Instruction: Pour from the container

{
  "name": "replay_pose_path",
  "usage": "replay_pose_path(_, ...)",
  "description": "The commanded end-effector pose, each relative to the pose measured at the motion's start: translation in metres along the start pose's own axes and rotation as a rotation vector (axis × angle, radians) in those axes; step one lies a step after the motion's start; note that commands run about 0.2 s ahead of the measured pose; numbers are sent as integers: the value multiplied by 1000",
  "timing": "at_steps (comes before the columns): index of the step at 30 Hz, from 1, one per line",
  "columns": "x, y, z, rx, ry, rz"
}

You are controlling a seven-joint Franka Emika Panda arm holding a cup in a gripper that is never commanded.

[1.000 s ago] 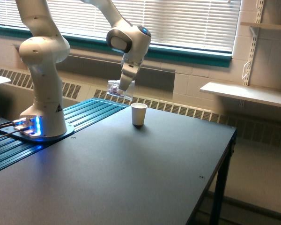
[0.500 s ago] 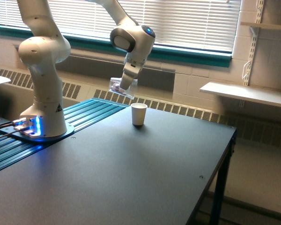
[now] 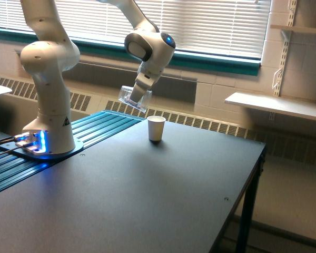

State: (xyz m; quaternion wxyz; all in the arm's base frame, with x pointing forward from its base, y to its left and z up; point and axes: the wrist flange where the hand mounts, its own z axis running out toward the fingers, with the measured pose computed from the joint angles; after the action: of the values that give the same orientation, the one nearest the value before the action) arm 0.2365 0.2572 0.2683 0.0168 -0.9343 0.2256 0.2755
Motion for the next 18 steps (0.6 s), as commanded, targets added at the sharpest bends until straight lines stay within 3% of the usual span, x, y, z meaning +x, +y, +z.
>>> replay_pose_path(1,-2,-4,-18,32,-23,22)
replay_pose_path(13,3,3,-28,24,-39,44)
replay_pose_path(18,12,10,-32,-3,-12,76)
